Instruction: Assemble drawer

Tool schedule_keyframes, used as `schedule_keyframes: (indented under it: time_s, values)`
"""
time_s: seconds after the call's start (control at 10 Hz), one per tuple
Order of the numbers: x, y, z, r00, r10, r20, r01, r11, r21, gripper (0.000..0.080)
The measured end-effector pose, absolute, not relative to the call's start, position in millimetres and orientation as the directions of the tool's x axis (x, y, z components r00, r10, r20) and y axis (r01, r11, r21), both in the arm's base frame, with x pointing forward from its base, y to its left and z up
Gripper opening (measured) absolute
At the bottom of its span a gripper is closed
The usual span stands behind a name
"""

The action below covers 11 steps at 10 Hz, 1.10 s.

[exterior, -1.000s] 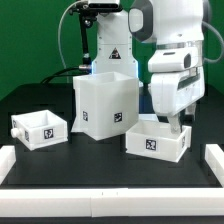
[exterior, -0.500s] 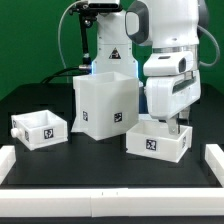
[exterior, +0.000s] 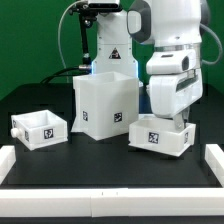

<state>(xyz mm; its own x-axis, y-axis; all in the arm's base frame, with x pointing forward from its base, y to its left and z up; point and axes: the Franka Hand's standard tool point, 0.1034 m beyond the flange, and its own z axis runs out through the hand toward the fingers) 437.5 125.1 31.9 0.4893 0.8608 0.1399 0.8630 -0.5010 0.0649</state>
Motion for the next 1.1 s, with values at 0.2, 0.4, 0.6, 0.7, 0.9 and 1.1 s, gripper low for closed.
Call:
schedule_keyframes:
  time_s: [0.2,0.4,0.6,0.7,0.9,1.1]
  values:
    - [417,146,35.7,0.477,0.867,0.141,0.872,-0.488,0.051,0.0036]
    - [411,150,34.3,0.476,0.869,0.135,0.874,-0.485,0.04,0.0036]
    - [409,157,32.0,0.47,0.872,0.136,0.878,-0.478,0.032,0.0036]
    - [409,157,31.6,0.471,0.872,0.136,0.877,-0.479,0.032,0.0036]
    - [409,157,31.3,0.471,0.872,0.136,0.877,-0.479,0.031,0.0036]
    - [410,156,32.5,0.471,0.872,0.137,0.877,-0.479,0.033,0.0397]
